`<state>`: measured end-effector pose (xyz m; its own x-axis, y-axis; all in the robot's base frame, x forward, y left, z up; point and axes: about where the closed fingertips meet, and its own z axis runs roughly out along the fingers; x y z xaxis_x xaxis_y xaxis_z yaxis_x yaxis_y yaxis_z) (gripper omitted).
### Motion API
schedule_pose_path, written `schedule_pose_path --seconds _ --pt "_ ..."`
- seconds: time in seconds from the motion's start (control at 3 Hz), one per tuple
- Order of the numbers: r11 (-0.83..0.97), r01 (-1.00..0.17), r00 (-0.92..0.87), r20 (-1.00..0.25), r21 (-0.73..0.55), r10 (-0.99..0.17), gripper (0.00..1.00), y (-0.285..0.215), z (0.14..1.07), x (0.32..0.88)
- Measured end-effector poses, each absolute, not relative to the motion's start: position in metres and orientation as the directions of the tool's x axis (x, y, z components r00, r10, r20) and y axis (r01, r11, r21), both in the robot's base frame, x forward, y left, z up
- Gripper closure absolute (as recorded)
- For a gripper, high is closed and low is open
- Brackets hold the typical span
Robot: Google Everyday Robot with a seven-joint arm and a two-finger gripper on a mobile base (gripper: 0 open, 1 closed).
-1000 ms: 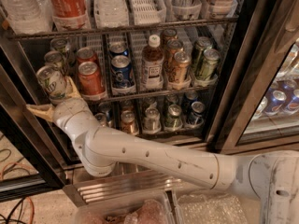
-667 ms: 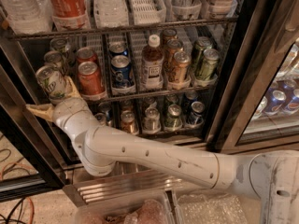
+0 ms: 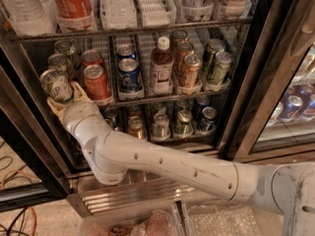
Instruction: Pick 7up can from middle shelf of fridge
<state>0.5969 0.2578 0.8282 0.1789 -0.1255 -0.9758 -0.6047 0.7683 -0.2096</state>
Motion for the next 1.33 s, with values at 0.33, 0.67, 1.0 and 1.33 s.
schedule_pose_path --seconds 0.33,0.67,1.0,1.33 --pt "0.768 -0.605 0.179 -0.976 -0.210 -0.126 1.00 0.258 0.829 0.597" --pt "0.772 -0.602 0.146 -0.979 -0.204 -0.145 1.00 0.247 0.816 0.601" --pt "0.772 -0.602 0.144 -0.979 -0.204 -0.146 1.00 0.246 0.820 0.601" --pt "0.768 -0.608 0.141 -0.979 -0.202 -0.146 1.00 0.245 0.820 0.603"
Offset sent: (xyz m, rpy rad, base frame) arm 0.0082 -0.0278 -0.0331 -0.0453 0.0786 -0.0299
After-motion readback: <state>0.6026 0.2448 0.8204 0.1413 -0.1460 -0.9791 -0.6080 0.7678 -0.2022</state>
